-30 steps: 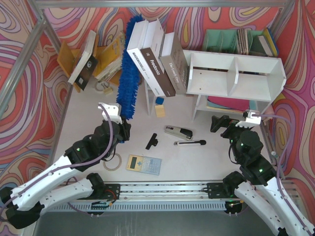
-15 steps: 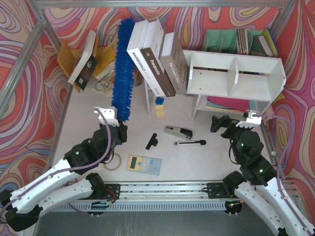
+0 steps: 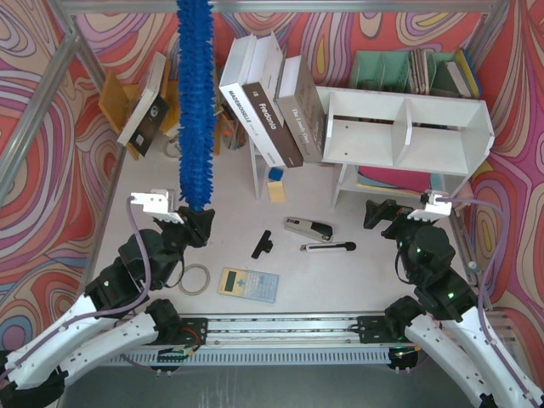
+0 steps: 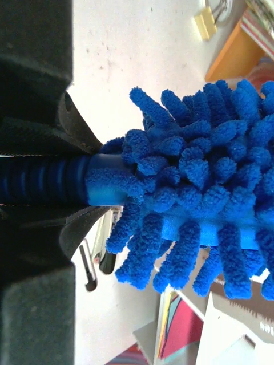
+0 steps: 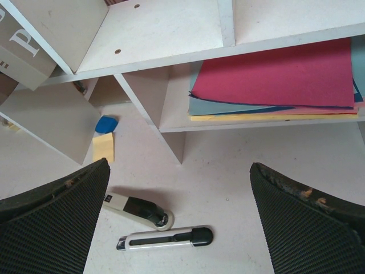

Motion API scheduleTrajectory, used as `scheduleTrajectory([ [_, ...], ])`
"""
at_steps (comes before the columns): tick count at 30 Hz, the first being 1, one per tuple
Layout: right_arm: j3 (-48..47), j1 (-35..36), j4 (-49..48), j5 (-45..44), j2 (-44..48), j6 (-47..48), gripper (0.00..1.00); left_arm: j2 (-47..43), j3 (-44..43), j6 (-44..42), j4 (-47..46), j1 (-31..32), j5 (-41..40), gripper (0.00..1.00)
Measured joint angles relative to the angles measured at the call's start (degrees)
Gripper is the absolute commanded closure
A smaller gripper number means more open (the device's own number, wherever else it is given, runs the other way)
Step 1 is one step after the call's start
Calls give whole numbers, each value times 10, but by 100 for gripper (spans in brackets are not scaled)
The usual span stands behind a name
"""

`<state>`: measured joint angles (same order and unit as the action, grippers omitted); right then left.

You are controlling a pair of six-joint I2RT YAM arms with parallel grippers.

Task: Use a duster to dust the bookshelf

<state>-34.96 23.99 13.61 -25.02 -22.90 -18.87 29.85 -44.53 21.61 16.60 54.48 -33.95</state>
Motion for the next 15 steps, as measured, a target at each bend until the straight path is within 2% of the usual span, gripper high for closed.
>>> scheduleTrajectory([
  [9, 0, 0, 0, 0, -2, 0, 1, -66, 35, -2, -46, 0, 90, 100],
  [15, 0, 0, 0, 0, -5, 0, 1, -61, 35, -3, -85, 0, 135, 100],
])
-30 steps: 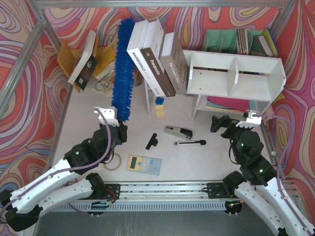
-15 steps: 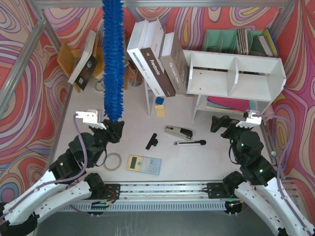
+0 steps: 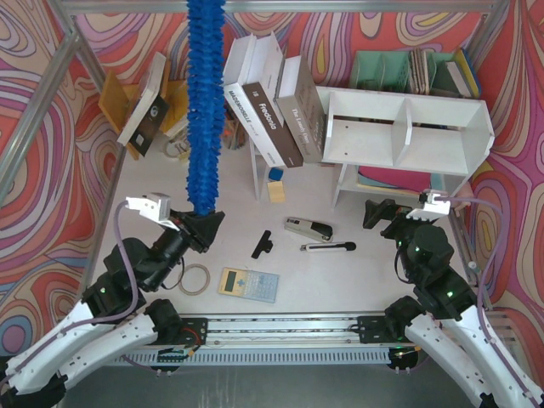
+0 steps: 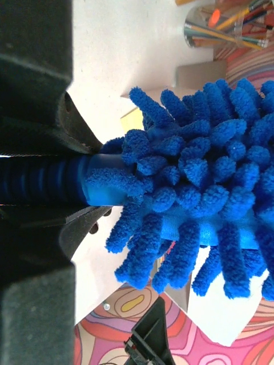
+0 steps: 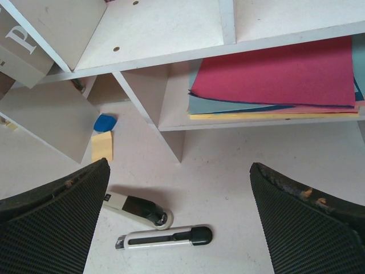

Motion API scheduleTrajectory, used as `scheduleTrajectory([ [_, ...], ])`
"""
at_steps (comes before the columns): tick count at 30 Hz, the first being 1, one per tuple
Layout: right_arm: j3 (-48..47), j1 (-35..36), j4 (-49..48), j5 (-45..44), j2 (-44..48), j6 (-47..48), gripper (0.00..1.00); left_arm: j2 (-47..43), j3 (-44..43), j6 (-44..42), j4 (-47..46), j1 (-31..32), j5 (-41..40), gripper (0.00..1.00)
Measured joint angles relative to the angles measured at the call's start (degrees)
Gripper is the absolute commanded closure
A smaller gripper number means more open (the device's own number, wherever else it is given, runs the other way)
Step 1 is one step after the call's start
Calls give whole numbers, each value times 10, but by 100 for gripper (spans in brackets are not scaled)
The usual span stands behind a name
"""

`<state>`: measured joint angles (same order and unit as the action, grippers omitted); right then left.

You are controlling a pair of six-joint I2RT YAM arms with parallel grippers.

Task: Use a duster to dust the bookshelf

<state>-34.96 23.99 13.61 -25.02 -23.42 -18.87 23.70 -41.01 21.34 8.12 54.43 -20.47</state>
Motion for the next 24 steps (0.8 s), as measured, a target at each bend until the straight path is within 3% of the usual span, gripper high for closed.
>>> scheduleTrajectory([
  [11, 0, 0, 0, 0, -9, 0, 1, 114, 0, 11, -54, 0, 50, 100],
  [24, 0, 0, 0, 0, -5, 0, 1, 211, 11, -7, -113, -6, 28, 100],
])
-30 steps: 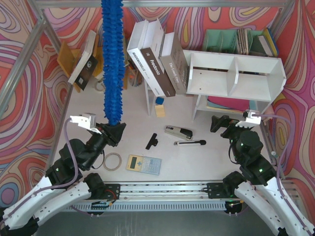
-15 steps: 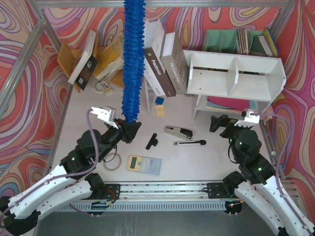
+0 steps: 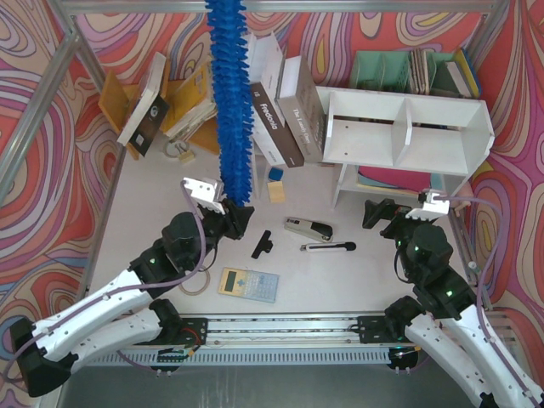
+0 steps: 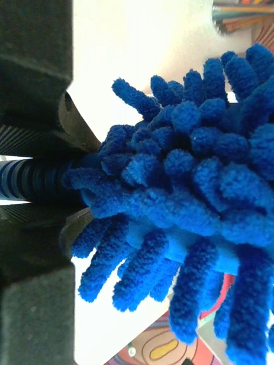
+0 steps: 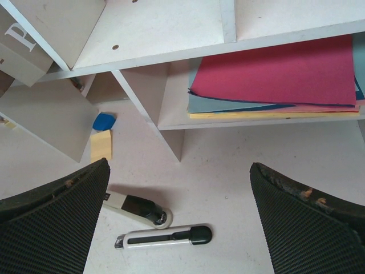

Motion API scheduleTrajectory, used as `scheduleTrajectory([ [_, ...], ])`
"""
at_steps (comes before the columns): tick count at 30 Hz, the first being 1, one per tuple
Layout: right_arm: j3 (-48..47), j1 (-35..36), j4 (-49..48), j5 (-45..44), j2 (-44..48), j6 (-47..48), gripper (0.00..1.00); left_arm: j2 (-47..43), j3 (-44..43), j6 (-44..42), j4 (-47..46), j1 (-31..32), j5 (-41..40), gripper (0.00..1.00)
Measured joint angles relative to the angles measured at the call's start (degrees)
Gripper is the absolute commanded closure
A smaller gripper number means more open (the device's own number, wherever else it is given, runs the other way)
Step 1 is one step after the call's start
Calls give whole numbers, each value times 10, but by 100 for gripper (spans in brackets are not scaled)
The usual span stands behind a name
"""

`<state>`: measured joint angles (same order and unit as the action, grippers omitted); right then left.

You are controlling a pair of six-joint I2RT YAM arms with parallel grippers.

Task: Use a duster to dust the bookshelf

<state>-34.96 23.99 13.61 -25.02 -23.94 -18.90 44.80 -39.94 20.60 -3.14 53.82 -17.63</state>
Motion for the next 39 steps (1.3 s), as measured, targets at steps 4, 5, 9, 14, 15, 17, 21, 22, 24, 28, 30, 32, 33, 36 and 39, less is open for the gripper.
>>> scheduleTrajectory([
  [4, 0, 0, 0, 0, 2, 0, 1, -4, 1, -12, 1, -22, -7, 100],
  [5, 0, 0, 0, 0, 2, 0, 1, -7, 3, -14, 1, -27, -9, 100],
  [9, 0, 0, 0, 0, 2, 0, 1, -32, 7, -16, 12, -33, -16, 100],
  [14, 0, 0, 0, 0, 2, 0, 1, -69, 7, -16, 30, -33, -15, 100],
  [15, 0, 0, 0, 0, 2, 0, 1, -76, 7, -16, 35, -33, -15, 100],
  [17, 0, 0, 0, 0, 2, 0, 1, -91, 6, -16, 44, -33, -16, 100],
  [21, 0, 0, 0, 0, 2, 0, 1, -129, 4, -17, 68, -33, -29, 100],
  [22, 0, 0, 0, 0, 2, 0, 1, -138, 2, -18, 73, -33, -34, 100],
  [24, 0, 0, 0, 0, 2, 0, 1, -154, -1, -18, 87, -33, -41, 100],
  [28, 0, 0, 0, 0, 2, 0, 1, -174, -7, -18, 97, -34, -61, 100],
  [30, 0, 0, 0, 0, 2, 0, 1, -181, -8, -18, 100, -34, -72, 100],
  [32, 0, 0, 0, 0, 2, 0, 1, -184, -8, -18, 105, -34, -89, 100],
  [33, 0, 0, 0, 0, 2, 0, 1, -184, -8, -16, 108, -34, -99, 100],
  [36, 0, 0, 0, 0, 2, 0, 1, -179, -8, -8, 119, -34, -128, 100],
  [39, 0, 0, 0, 0, 2, 0, 1, -161, -8, 11, 129, -35, -140, 100],
])
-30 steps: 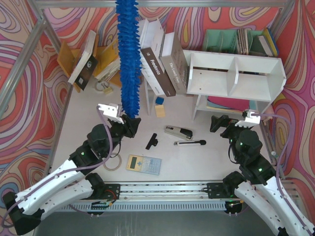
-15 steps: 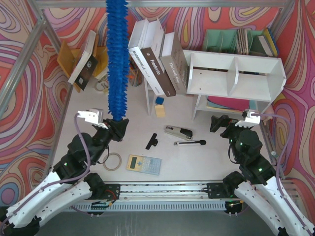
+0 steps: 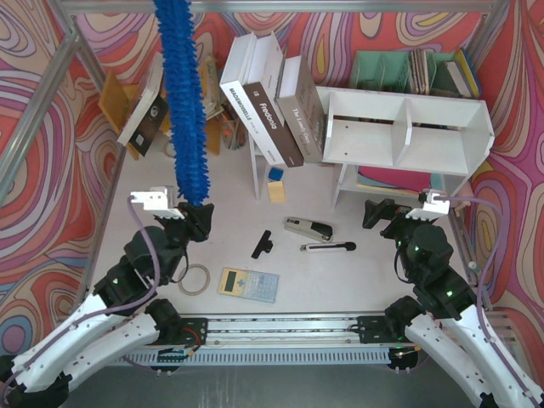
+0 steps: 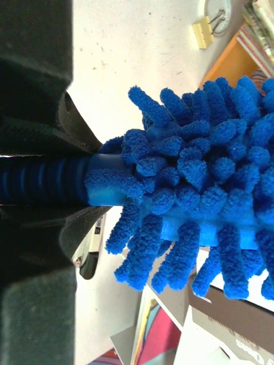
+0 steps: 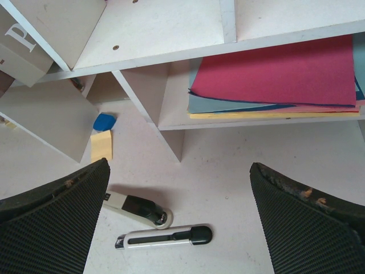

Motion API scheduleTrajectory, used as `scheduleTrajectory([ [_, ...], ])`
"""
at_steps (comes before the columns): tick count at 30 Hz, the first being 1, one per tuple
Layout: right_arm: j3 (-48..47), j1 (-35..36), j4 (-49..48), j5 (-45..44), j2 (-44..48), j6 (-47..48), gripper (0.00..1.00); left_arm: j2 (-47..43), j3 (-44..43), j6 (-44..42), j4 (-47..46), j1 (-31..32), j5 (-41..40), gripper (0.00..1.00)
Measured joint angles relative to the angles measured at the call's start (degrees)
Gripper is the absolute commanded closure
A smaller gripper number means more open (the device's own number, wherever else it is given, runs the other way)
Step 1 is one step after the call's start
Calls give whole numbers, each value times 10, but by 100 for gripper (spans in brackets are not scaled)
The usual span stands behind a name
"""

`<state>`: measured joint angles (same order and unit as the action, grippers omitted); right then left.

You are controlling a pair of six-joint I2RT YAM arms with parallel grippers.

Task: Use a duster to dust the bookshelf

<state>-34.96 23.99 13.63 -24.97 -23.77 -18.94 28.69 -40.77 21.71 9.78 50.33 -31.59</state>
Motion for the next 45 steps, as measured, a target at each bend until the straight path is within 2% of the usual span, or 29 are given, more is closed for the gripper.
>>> scheduleTrajectory([
  [10, 0, 0, 0, 0, -8, 0, 1, 94, 3, 50, 60, -2, 43, 100],
  [25, 0, 0, 1, -1, -9, -6, 1, 136, 70, 97, 62, -3, 132, 100],
  [31, 0, 0, 2, -4, -6, -6, 1, 135, 122, 126, 50, -4, 145, 100],
  [38, 0, 0, 3, -7, -2, -6, 1, 173, 167, 148, 47, -4, 155, 100],
  [45, 0, 0, 4, -10, 1, -6, 1, 208, 172, 158, 43, -4, 160, 100],
])
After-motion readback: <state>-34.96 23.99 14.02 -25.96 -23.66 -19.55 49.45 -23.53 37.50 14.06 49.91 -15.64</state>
